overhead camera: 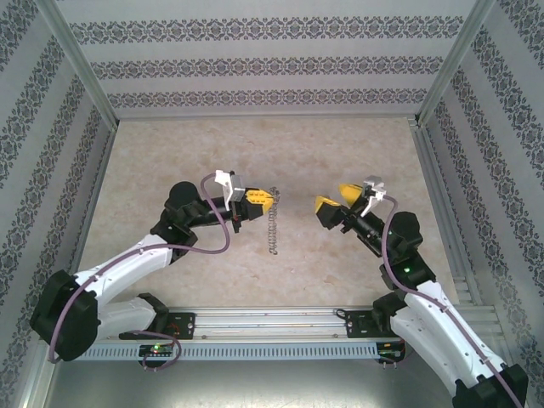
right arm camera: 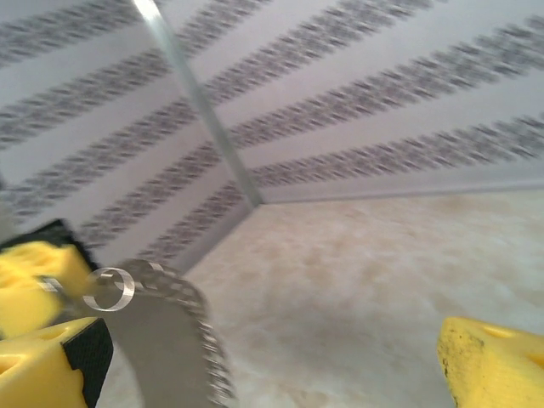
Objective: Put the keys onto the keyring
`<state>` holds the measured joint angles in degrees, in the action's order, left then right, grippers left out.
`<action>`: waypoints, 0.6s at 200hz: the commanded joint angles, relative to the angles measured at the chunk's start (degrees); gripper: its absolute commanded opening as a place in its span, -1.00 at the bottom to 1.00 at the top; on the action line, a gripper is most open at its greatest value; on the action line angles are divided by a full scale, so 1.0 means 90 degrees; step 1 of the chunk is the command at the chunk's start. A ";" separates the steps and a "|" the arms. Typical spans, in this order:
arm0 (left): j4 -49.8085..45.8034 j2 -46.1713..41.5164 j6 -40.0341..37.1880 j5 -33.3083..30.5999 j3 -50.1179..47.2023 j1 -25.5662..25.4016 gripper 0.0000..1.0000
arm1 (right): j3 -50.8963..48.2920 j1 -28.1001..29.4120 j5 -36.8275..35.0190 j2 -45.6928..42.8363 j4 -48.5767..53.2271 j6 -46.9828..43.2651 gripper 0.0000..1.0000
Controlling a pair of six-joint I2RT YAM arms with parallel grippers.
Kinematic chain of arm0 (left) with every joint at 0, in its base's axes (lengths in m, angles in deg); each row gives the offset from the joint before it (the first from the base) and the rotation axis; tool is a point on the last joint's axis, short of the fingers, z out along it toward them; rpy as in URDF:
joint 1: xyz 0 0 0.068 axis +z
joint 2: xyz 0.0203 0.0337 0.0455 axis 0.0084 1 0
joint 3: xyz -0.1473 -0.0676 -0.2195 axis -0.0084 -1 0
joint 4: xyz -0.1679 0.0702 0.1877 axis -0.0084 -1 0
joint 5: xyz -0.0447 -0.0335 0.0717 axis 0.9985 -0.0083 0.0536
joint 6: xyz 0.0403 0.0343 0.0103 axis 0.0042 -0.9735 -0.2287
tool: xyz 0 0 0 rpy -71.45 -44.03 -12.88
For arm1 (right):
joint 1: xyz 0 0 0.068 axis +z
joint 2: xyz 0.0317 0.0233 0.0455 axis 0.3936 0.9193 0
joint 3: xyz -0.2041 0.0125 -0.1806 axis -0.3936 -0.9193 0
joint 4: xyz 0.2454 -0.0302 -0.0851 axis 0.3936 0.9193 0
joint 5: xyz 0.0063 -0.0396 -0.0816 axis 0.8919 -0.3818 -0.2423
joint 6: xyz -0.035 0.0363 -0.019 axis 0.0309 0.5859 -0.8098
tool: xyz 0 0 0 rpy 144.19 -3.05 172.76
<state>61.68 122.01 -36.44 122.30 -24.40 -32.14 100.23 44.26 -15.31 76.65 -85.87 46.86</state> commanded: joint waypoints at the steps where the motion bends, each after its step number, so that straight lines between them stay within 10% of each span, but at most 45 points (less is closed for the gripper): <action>1: -0.0913 -0.0275 -0.1171 -0.0705 0.0063 -0.0131 -1.00 | -0.0055 -0.0110 -0.1361 -0.0084 0.1091 -0.0098 0.95; 120: -0.1312 -0.0859 -0.1528 -0.2179 -0.0330 -0.0340 -1.00 | 0.0206 -0.0162 -0.2068 0.0720 0.2039 -0.0105 0.95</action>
<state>50.80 115.37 -49.95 105.53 -27.20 -34.42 100.10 43.51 -31.51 80.54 -70.66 46.21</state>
